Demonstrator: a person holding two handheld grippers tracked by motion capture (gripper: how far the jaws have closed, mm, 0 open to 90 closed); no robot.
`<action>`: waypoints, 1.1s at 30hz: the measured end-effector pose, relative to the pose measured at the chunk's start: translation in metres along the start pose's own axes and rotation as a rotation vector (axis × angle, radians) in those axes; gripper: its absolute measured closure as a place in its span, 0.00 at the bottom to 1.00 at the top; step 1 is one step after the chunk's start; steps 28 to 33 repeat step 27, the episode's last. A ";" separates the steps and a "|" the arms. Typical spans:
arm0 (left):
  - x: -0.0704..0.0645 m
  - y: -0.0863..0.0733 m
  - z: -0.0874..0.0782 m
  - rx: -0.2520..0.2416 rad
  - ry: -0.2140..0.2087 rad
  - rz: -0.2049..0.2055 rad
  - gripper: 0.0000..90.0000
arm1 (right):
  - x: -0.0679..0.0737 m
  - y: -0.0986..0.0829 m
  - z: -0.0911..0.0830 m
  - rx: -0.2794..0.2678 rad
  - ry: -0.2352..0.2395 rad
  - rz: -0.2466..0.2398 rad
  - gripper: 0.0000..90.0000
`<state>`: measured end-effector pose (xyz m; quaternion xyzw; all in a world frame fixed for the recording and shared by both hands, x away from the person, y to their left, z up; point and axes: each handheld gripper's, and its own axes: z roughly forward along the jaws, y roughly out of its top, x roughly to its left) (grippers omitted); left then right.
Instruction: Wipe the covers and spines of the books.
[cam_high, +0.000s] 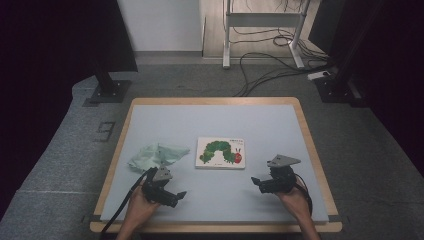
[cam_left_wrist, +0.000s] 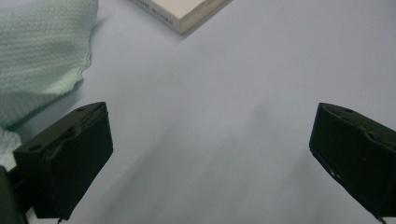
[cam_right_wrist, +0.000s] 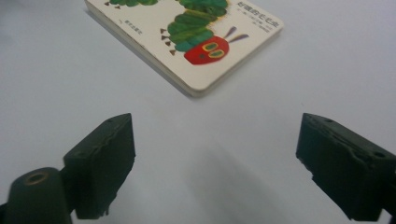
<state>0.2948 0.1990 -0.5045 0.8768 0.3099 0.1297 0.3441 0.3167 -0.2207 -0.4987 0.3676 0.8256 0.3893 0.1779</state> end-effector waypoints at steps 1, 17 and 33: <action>0.000 -0.003 0.000 -0.002 -0.001 -0.003 0.00 | -0.001 -0.003 -0.002 0.000 -0.008 0.002 0.08; 0.008 -0.027 0.008 0.034 -0.010 -0.034 0.00 | -0.029 -0.056 -0.010 0.083 -0.073 0.113 0.00; 0.008 -0.027 0.008 0.030 -0.007 -0.033 0.00 | -0.027 -0.057 -0.009 0.086 -0.084 0.104 0.00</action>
